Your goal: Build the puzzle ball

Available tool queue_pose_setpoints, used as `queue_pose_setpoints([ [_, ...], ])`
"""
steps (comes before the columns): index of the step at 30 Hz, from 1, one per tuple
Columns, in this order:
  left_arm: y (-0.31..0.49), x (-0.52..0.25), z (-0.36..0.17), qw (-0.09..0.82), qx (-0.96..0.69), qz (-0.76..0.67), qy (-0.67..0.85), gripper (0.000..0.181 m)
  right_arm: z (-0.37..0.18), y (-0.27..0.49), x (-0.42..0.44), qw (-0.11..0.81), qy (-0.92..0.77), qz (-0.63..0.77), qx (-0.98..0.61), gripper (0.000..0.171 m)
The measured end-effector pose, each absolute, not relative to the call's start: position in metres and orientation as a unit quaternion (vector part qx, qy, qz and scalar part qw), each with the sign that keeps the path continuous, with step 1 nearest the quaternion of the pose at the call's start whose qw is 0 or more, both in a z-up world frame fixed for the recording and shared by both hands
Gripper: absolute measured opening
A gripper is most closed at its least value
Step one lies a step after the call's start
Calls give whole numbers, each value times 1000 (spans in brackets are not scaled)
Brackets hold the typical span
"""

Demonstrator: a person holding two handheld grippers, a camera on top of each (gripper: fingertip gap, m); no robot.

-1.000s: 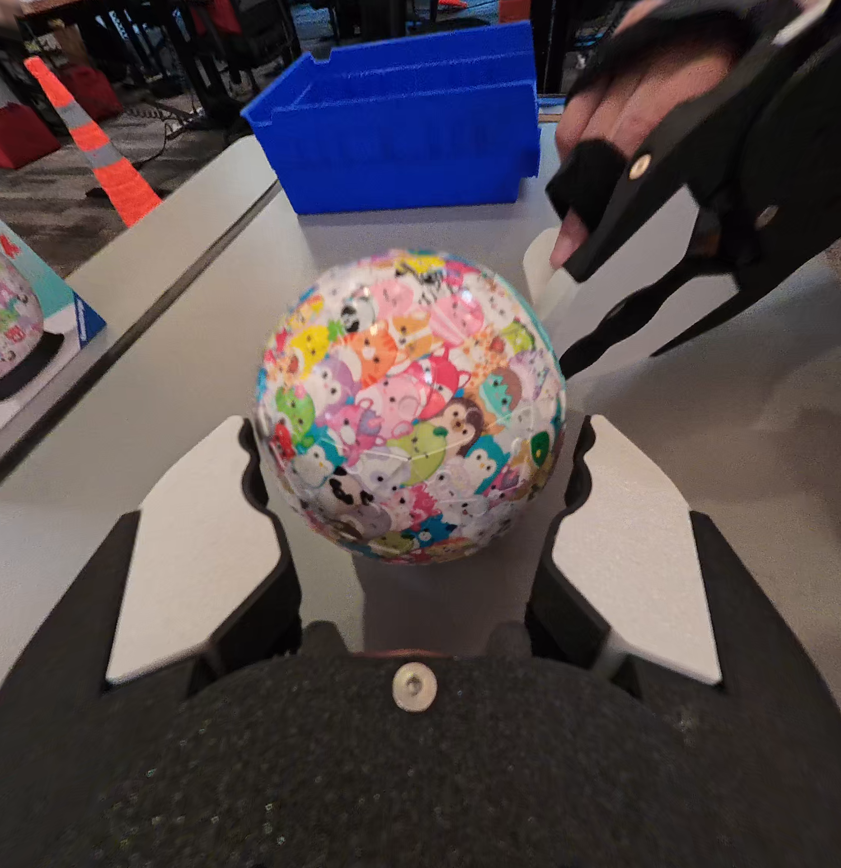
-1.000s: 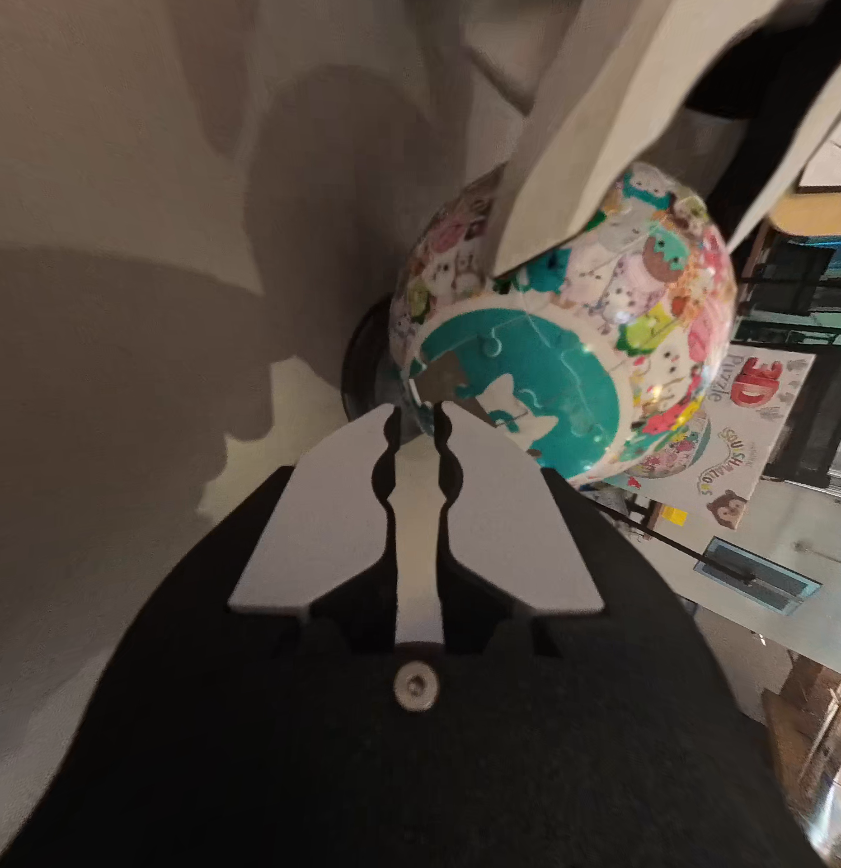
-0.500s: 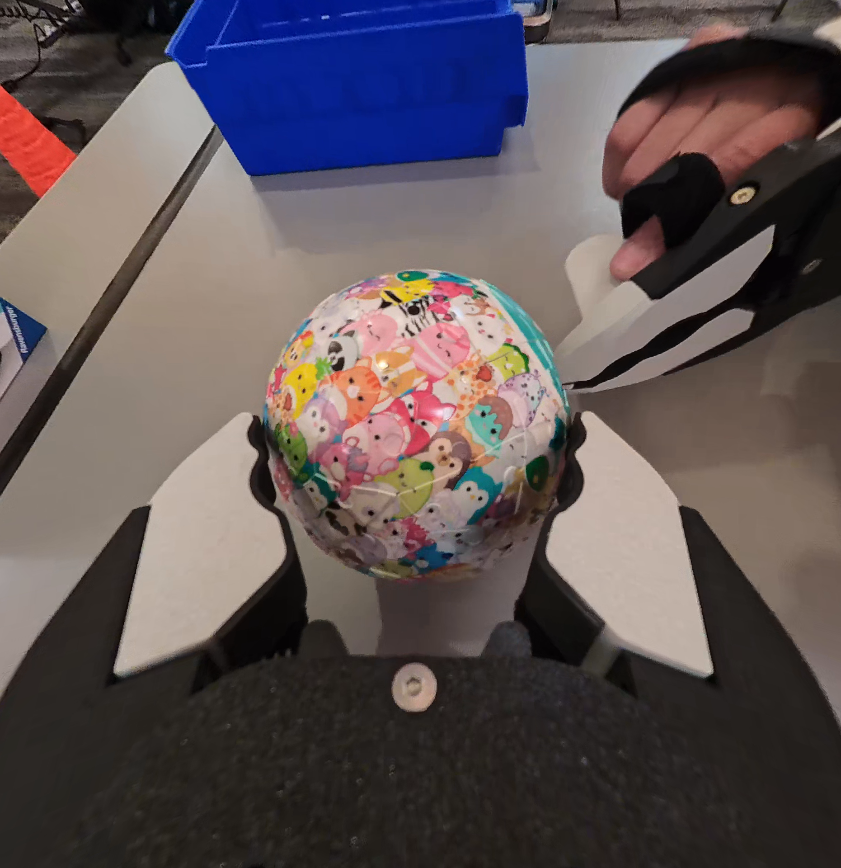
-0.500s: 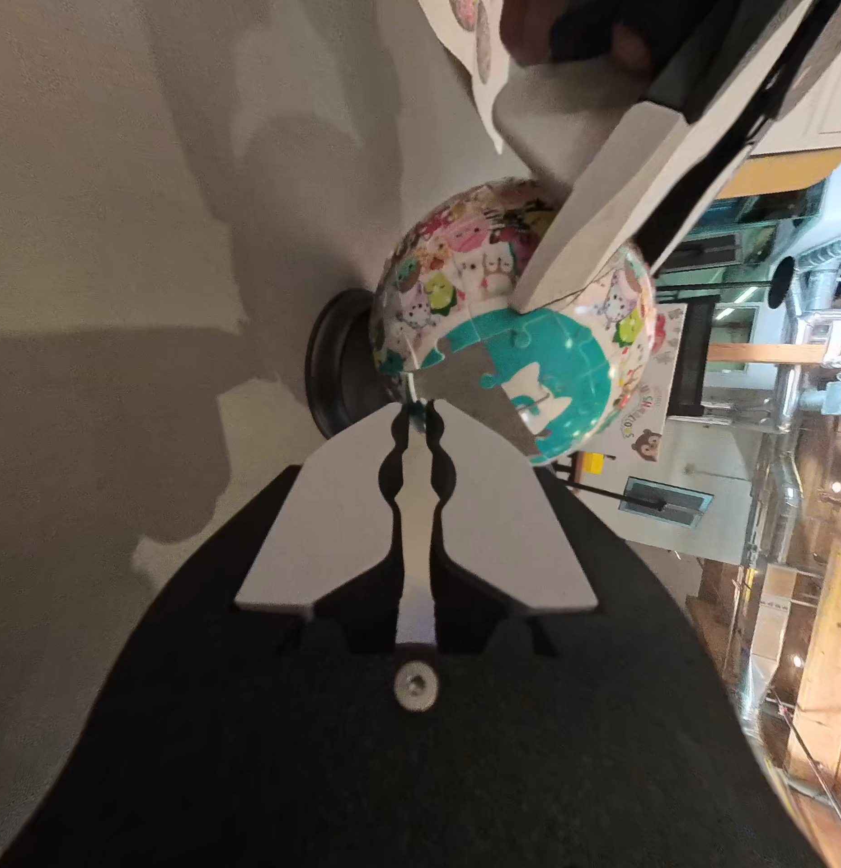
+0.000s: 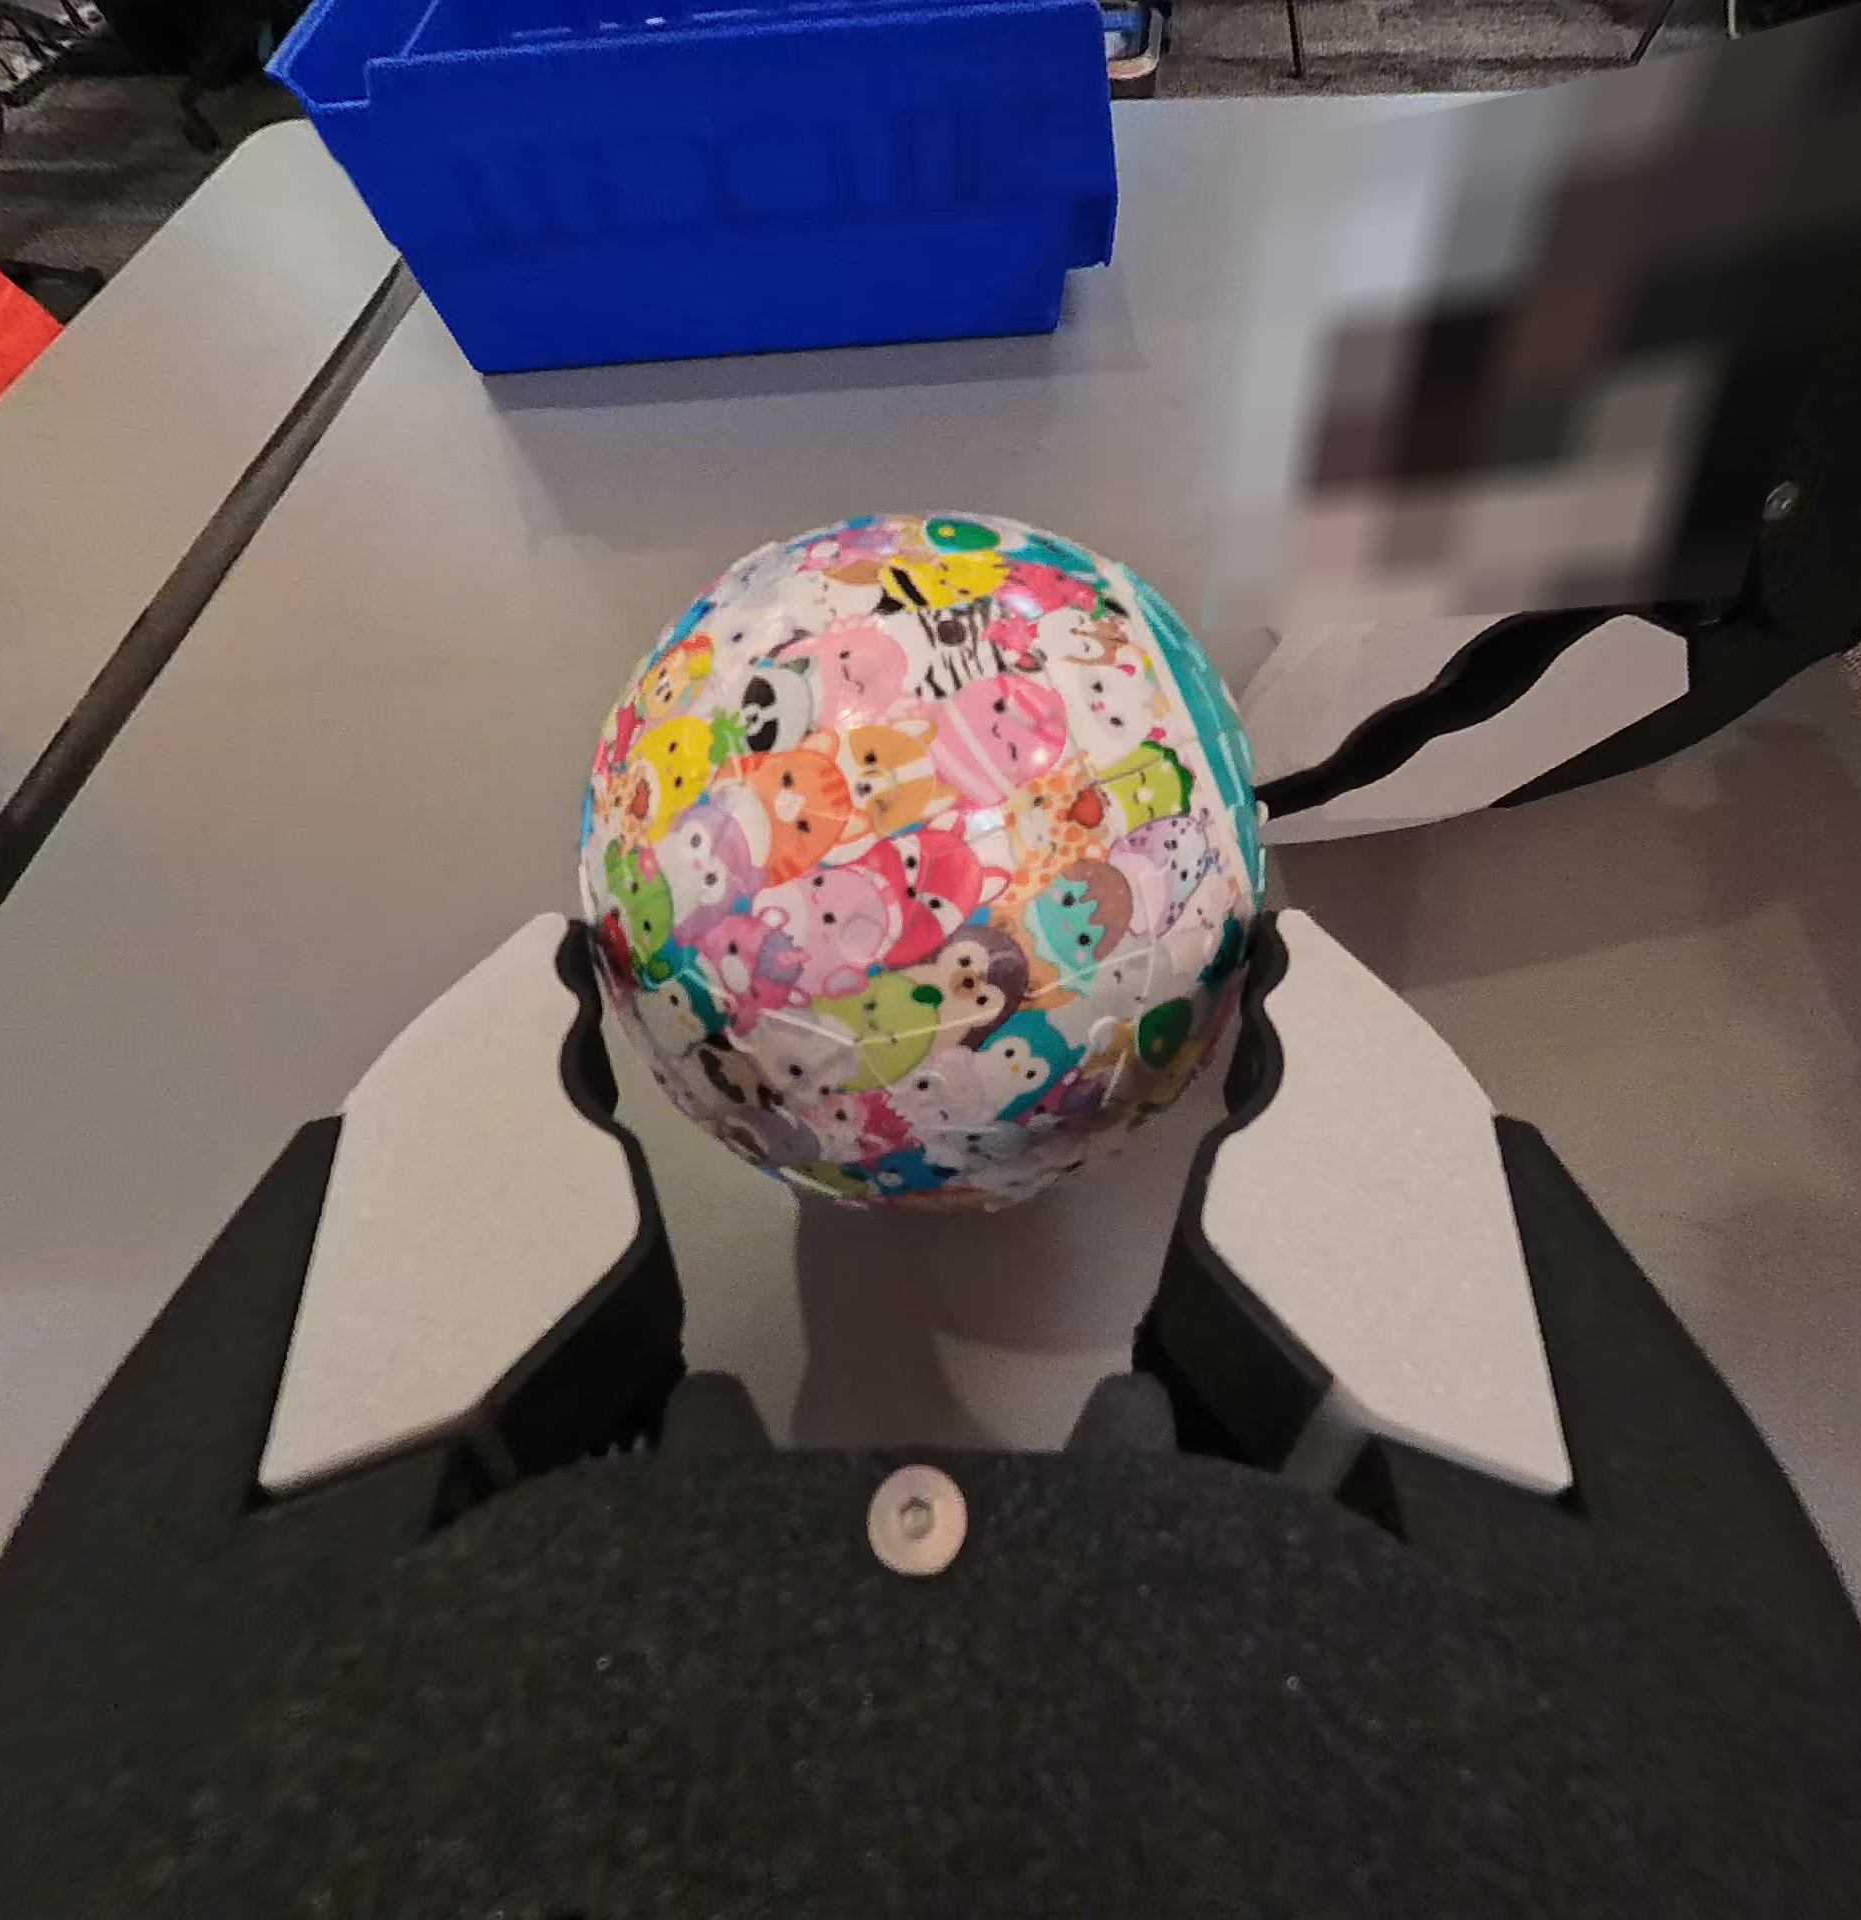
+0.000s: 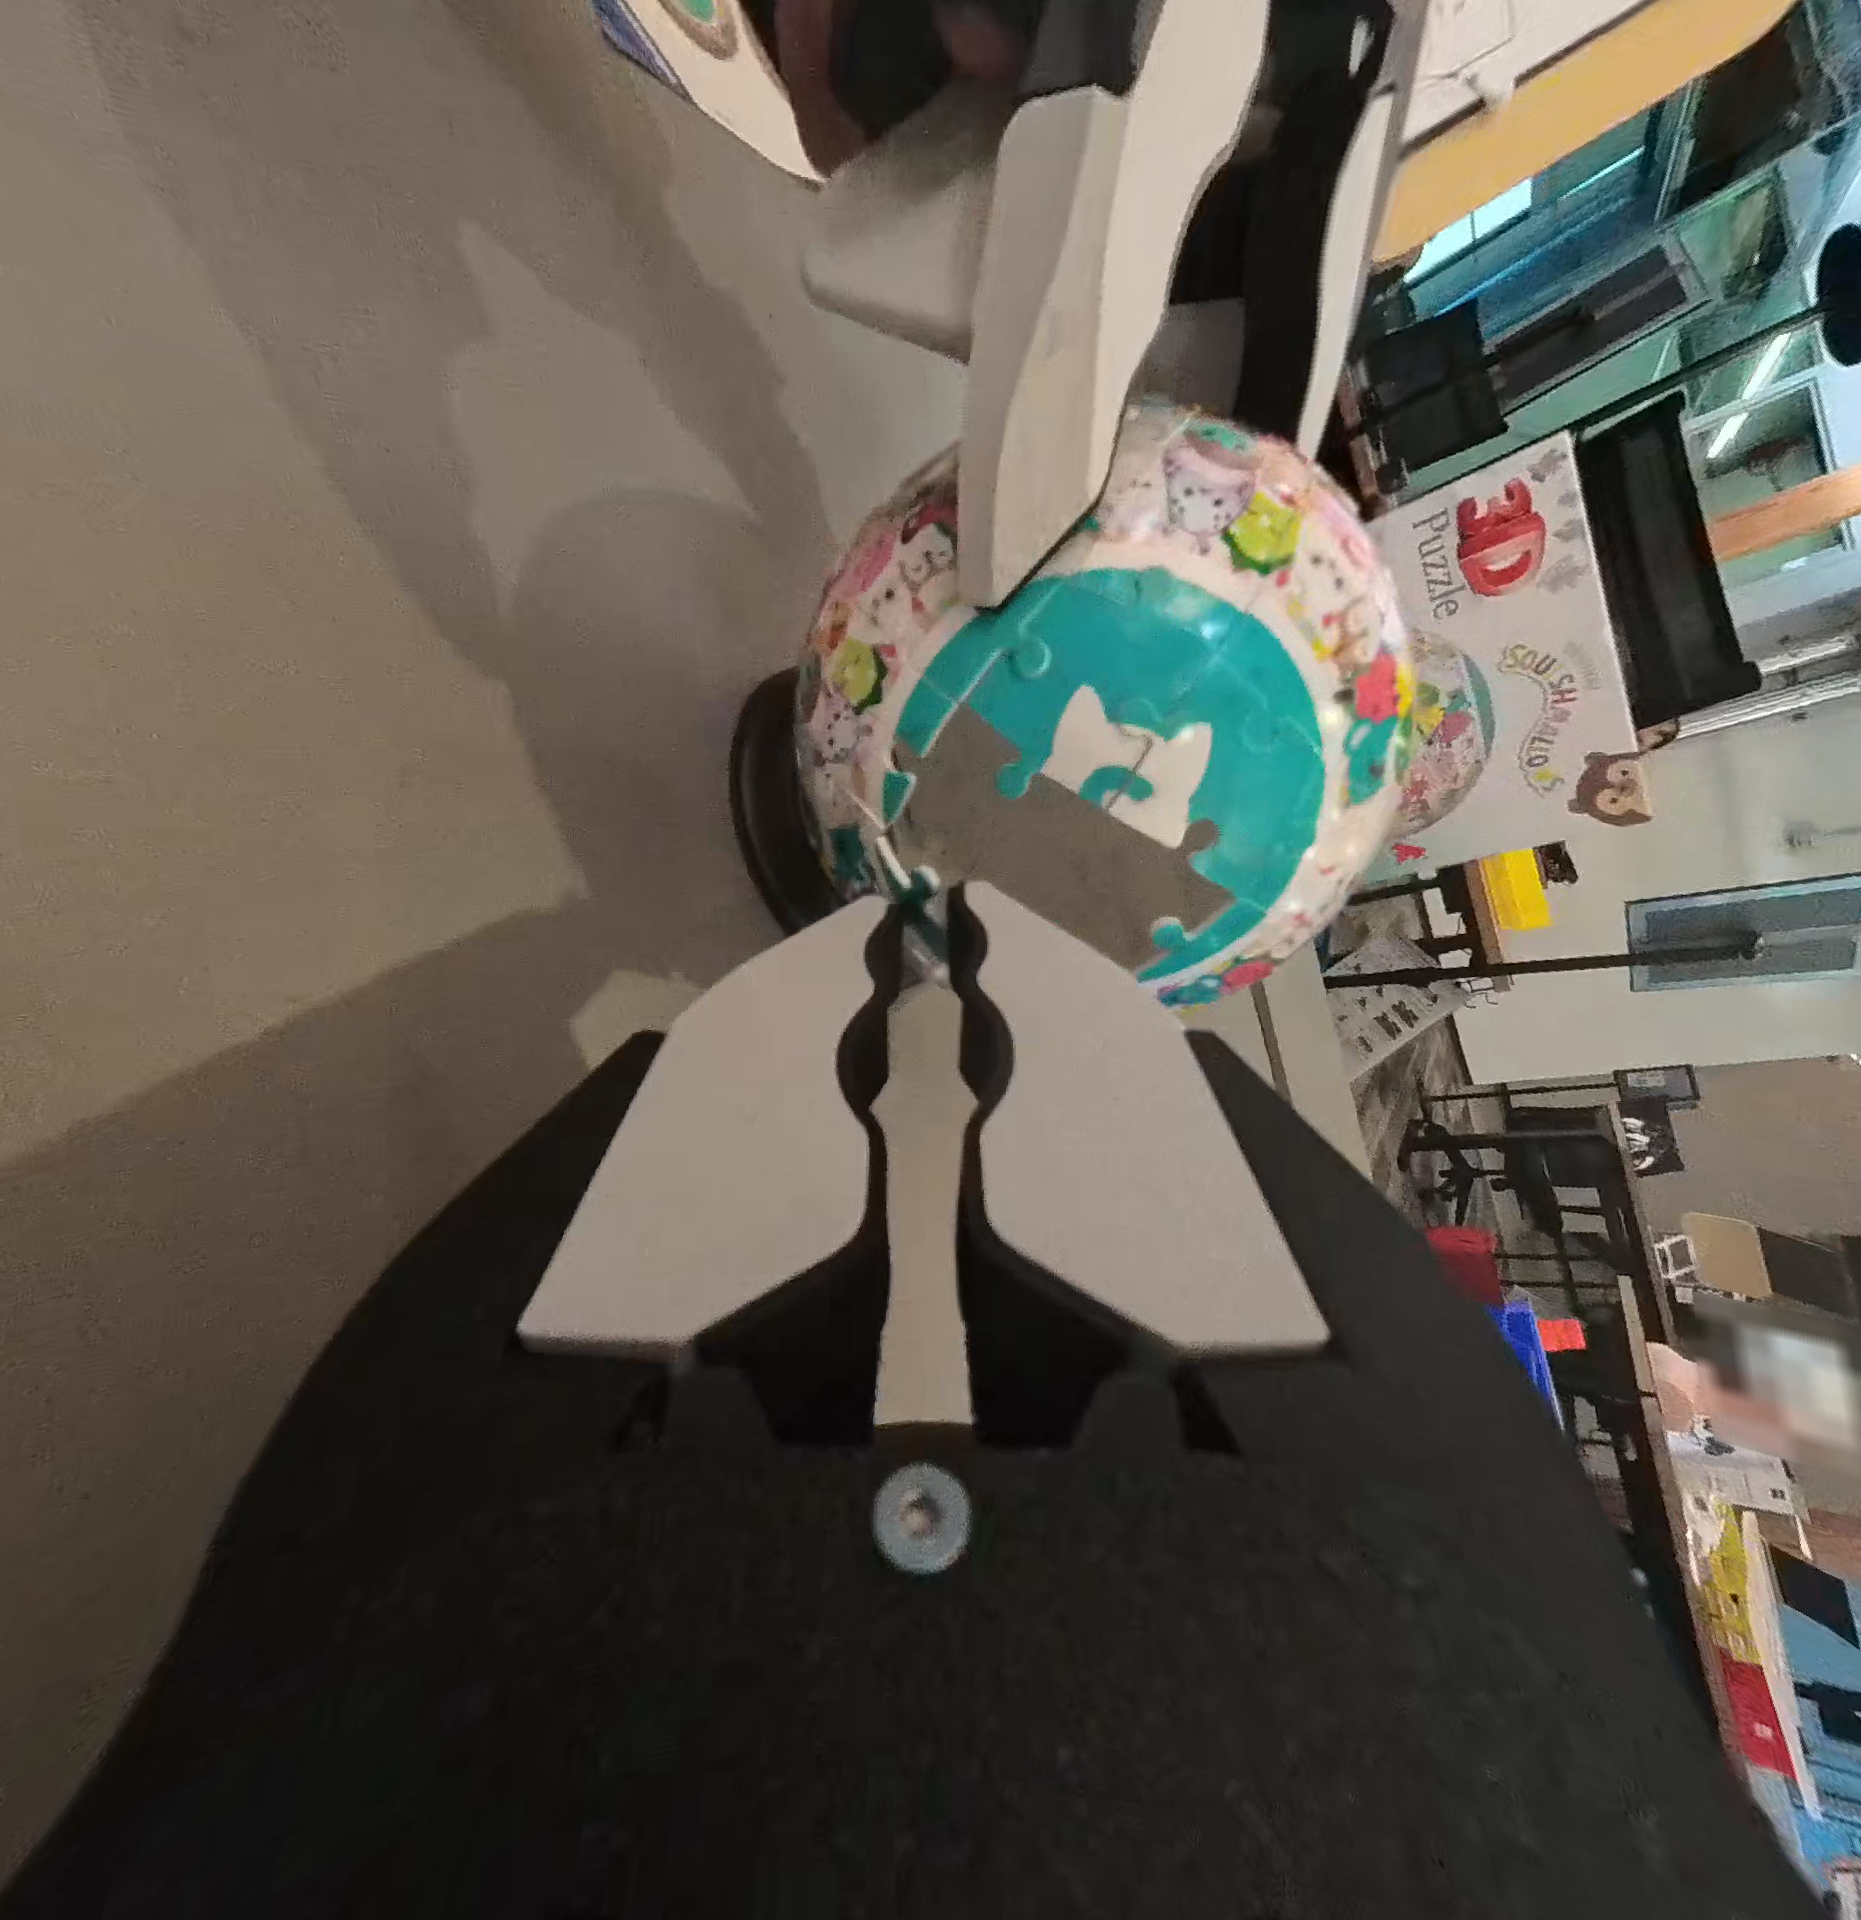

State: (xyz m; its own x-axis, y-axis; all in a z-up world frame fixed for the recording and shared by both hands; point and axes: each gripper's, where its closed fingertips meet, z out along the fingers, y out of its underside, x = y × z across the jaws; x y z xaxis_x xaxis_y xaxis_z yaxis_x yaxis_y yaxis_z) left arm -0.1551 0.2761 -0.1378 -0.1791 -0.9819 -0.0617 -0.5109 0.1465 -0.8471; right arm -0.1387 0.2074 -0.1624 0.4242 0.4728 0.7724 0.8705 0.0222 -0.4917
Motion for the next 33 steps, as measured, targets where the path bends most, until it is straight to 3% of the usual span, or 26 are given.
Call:
queue_pose_setpoints([
  [4,278,-163,-140,329,-553,-384,662,111,-145,204,-141,538,-508,-180,-648,7],
  [7,285,-167,-144,322,-563,-413,639,106,-133,202,-134,548,-500,-145,-654,20],
  [11,293,-168,-144,316,-574,-458,601,104,-133,203,-124,541,-421,5,-728,24],
  [14,296,-170,-145,318,-574,-470,591,103,-138,218,-116,522,-319,130,-780,53],
  [18,293,-169,-148,321,-571,-459,600,103,-137,248,-111,514,-243,161,-806,99],
  [20,291,-168,-148,322,-572,-455,601,103,-144,254,-118,499,-249,174,-811,107],
  [23,291,-168,-147,325,-573,-456,598,103,-151,259,-122,491,-219,214,-816,109],
  [26,290,-167,-147,322,-572,-457,599,104,-151,262,-111,493,-199,204,-822,83],
  [33,281,-164,-152,311,-570,-454,610,110,-145,256,-111,484,-222,206,-821,78],
])
